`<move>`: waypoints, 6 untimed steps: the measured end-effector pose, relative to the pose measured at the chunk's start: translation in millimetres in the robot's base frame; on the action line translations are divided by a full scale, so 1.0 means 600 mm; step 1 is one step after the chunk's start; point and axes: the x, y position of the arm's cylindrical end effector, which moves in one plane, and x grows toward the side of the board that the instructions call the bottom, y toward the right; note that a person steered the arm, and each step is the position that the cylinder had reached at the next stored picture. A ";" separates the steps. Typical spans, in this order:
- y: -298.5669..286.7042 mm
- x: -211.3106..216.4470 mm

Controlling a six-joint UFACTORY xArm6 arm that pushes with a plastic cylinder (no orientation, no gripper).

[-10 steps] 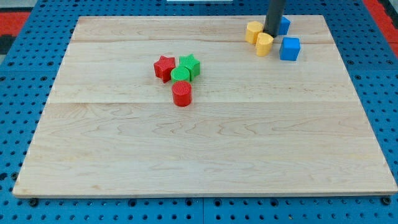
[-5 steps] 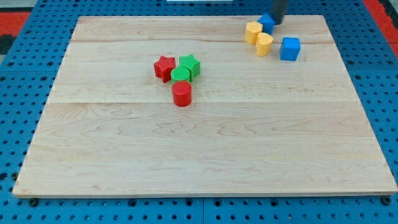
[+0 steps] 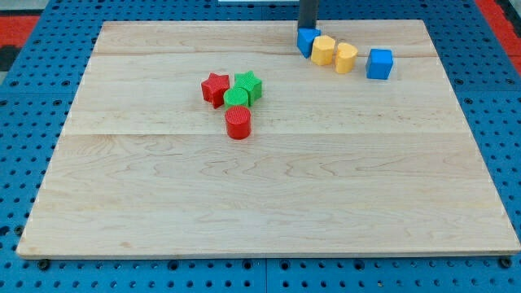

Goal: Push the blue blocks into the yellow blocks

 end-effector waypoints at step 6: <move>0.052 0.113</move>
